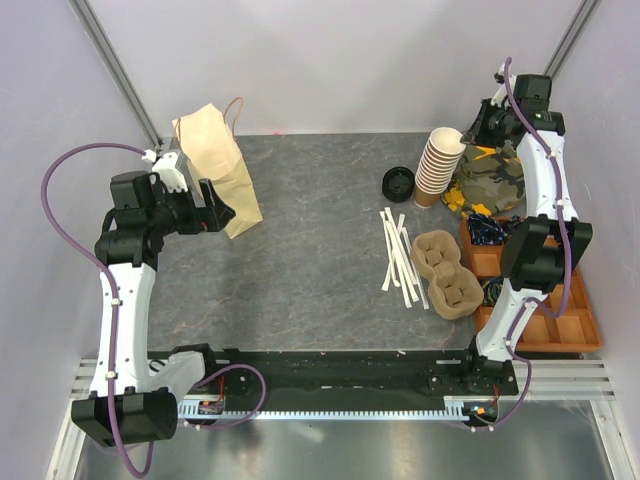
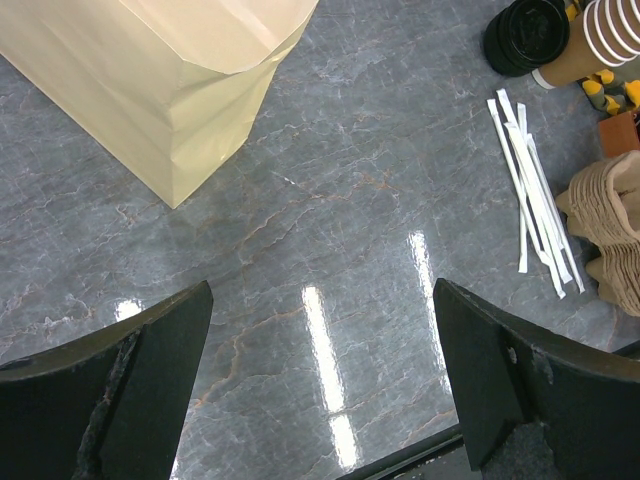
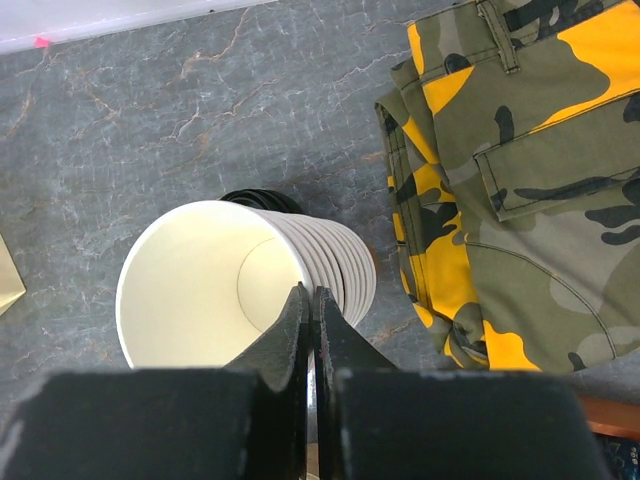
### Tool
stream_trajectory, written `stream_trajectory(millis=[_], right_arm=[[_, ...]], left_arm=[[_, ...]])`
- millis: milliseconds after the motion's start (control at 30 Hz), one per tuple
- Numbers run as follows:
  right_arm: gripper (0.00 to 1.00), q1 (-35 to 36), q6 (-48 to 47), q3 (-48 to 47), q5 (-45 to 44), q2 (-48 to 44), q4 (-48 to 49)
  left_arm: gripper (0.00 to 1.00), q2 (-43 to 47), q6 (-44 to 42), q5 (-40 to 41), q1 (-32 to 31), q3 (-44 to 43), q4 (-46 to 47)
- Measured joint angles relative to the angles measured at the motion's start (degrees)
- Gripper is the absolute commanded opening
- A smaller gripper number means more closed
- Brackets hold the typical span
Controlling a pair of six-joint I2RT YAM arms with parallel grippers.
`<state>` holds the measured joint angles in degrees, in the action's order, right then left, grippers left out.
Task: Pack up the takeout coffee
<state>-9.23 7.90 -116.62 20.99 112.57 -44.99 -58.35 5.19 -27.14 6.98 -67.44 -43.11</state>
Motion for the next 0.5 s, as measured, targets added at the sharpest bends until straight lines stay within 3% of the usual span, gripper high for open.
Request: stream_trajectory(millis=[500], right_arm=[[0.00,0.0,0.0,-0.3,0.3,-3.5,0.1]], left_arm=[[1.00,-0.3,0.1,0.0,0.0,0.0,0.0]])
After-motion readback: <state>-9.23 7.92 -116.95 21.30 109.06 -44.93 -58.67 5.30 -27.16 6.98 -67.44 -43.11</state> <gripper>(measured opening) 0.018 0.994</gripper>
